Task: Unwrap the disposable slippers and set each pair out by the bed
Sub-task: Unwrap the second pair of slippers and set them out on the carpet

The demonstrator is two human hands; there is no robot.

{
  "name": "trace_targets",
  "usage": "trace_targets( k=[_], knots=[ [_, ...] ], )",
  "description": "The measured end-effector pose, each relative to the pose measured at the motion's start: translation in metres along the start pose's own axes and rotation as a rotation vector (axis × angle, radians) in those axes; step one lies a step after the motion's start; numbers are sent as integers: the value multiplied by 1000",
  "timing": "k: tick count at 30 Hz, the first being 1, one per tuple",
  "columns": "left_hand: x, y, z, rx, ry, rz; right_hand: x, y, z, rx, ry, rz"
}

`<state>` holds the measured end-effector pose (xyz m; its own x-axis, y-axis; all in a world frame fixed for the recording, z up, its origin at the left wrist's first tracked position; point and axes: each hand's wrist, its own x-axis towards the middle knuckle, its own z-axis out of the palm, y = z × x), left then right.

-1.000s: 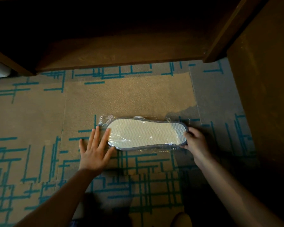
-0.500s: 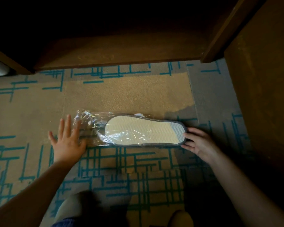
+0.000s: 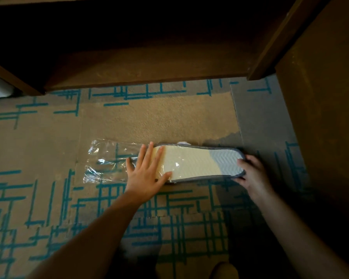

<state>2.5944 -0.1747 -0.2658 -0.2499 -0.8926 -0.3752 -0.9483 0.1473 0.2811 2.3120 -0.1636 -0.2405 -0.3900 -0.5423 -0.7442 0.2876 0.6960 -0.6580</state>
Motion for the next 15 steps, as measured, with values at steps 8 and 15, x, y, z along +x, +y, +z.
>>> trace_targets(
  k=[8, 15],
  knots=[
    [25, -35, -24, 89, -84, 101, 5, 8, -32, 230, 278, 12],
    [25, -38, -59, 103, 188, 152, 0, 12, -32, 359, 253, -14]
  ],
)
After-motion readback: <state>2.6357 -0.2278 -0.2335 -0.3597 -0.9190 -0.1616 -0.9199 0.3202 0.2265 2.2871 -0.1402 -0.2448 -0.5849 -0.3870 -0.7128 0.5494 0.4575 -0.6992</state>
